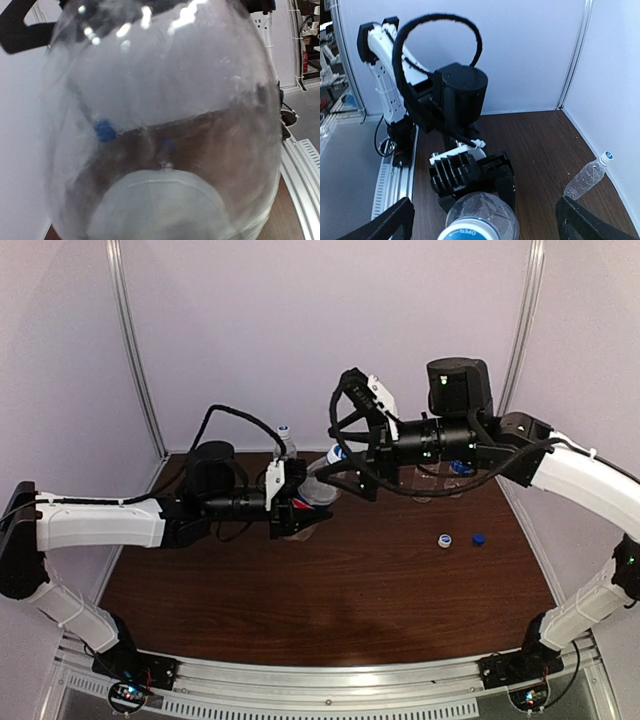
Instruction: Unscrew the bottle caps
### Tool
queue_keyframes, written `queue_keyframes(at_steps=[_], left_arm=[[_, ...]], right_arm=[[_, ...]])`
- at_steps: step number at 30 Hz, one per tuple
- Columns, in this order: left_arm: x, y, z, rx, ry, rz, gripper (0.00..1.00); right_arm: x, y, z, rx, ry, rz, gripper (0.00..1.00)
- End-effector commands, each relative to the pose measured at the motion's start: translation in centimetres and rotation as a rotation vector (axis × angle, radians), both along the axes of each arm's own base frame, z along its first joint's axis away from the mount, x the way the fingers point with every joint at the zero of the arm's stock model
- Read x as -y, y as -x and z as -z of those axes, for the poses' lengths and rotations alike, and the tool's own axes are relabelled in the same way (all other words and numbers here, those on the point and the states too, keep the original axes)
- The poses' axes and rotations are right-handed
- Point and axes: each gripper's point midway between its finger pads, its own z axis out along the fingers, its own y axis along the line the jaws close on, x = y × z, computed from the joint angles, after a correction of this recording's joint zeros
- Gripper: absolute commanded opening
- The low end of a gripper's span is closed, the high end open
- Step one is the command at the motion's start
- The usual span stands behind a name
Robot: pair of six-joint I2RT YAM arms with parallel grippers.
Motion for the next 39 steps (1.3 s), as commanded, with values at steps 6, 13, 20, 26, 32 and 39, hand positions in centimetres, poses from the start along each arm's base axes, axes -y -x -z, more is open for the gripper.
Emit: queue_keyframes(at_steps=[6,13,20,26,32,39], left_arm=[[-1.3,-4.5,-2.6,0.029,0.128,-0.285,0.46],[-1.2,-4.9,-2.3,0.021,0.117,-0.303,0.46],[-1.2,-5.1,-2.1,0.023,0.107,-0.311,0.46],[-1.1,-5.1,-2.1,0.020,0.103,-0.307,0.47],[-1.1,-5.1,-2.1,0.020,0.101,-0.305,0.46],[-1.1,-5.1,-2.0,0.023,0.097,-0.305,0.46]], right_arm=[[3.7,-3.5,-6.6,-0.182,-0.416,0.372,0.83],[3.0,-4.0,-5.1,-0.222,-0.366,0.411,0.78],[1.7,-3.4,-4.4,-0.201,-0.310,0.385,0.64],[1.3,-3.7,-3.7,-0.205,-0.287,0.396,0.55],[1.0,-3.9,-3.3,-0.203,-0.265,0.396,0.41],[0.9,-4.1,-3.2,-0.203,-0.258,0.402,0.21]])
